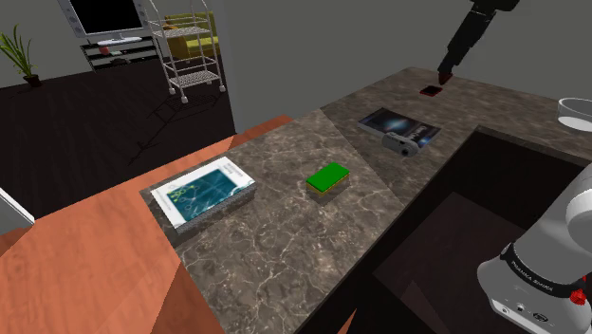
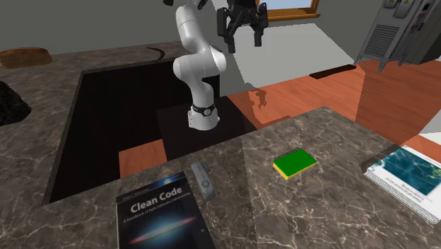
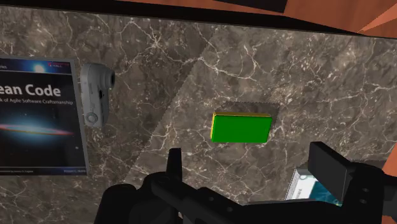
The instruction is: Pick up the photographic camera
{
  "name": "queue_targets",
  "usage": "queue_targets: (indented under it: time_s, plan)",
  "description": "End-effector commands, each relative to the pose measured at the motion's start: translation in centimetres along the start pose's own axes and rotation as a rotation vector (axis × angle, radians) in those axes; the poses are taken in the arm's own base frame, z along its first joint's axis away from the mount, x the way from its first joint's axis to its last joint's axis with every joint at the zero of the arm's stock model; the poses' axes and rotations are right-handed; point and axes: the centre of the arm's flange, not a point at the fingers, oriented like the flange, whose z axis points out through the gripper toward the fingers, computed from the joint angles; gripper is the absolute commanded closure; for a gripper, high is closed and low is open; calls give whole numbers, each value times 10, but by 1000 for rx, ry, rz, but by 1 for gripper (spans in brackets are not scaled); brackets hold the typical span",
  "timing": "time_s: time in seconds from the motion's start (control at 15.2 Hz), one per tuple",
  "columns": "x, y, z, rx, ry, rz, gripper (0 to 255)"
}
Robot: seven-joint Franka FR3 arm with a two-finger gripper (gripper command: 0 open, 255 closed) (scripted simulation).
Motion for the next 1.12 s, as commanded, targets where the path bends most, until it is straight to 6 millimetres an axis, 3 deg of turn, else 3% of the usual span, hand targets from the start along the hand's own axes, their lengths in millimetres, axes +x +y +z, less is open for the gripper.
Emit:
queue_targets:
  time_s: [0.0, 1.06]
  plan:
    - [0, 0, 0, 0, 0, 0, 0]
    - [37, 122, 170, -16, -97, 69, 0]
